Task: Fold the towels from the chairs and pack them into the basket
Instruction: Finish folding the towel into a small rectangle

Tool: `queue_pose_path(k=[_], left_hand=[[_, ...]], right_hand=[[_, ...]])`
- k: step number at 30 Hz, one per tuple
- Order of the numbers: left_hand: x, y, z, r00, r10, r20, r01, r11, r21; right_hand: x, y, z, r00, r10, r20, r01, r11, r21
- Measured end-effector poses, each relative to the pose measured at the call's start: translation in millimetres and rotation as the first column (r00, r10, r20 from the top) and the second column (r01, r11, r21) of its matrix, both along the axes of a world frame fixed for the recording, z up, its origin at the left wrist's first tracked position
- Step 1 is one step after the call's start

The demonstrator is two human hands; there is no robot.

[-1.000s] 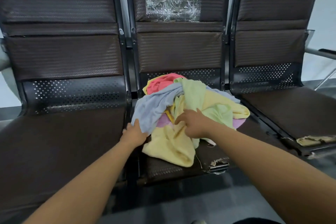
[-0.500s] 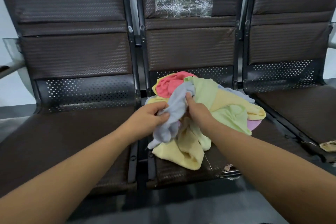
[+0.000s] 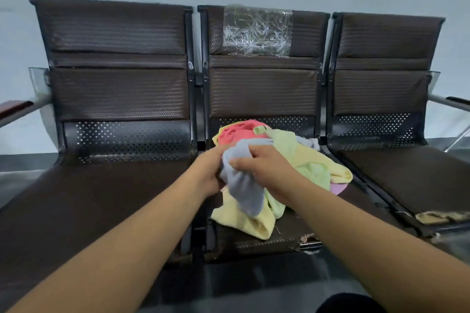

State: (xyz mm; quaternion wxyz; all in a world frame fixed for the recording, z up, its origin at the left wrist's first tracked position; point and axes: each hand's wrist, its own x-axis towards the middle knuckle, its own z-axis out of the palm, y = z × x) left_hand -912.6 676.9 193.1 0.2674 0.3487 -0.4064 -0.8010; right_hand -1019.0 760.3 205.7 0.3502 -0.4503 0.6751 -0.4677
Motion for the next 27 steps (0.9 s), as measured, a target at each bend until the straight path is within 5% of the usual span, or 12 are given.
queue_pose_path(k=[3,5,7,11,14,16,19,23,25,27], left_hand=[[0,6,14,0.988,0.154,-0.001,-0.152,0.970,-0.188],[7,8,23,0.982,0.187,-0.024,-0.188,0.955,-0.228],[21,17,36,0.987,0.154,-0.038,-0.159,0.956,-0.246],[51,35,45,0.996,0.052,0.068,-0.037,0.979,-0.200],[83,27,39,0.991,0.007,0.135,0.015,0.986,-0.164],[106,18,33,0.955,0.160,0.249,-0.095,0.962,-0.255],[130,11,19,0.846,0.378,0.377,-0.228,0.894,-0.385],[135,31,17,0.972,-0.026,0.235,0.023,1.000,0.017],[135,30,15,0.976,-0.114,0.184,0.108,0.993,0.046],[136,26,13,0.987,-0.036,0.159,0.036,0.999,0.003]], right_hand=[[-9,14,-2,0.930,-0.024,0.367,0.007,0.999,0.047],[-19,15,2,0.718,-0.073,0.692,0.063,0.997,0.041],[-24,7,7,0.611,-0.132,0.781,0.152,0.987,0.048],[3,-13,21,0.794,-0.307,0.525,0.290,0.950,0.116],[31,-12,44,0.908,-0.199,0.370,0.234,0.971,-0.050],[45,-5,61,0.953,-0.074,0.293,0.124,0.980,-0.153],[67,0,66,0.969,0.064,0.240,-0.023,0.985,-0.171],[97,6,31,0.930,0.274,0.244,-0.277,0.961,-0.021],[106,8,15,0.929,0.309,0.202,-0.330,0.941,0.080],[108,5,6,0.926,0.308,0.218,-0.339,0.933,0.123]])
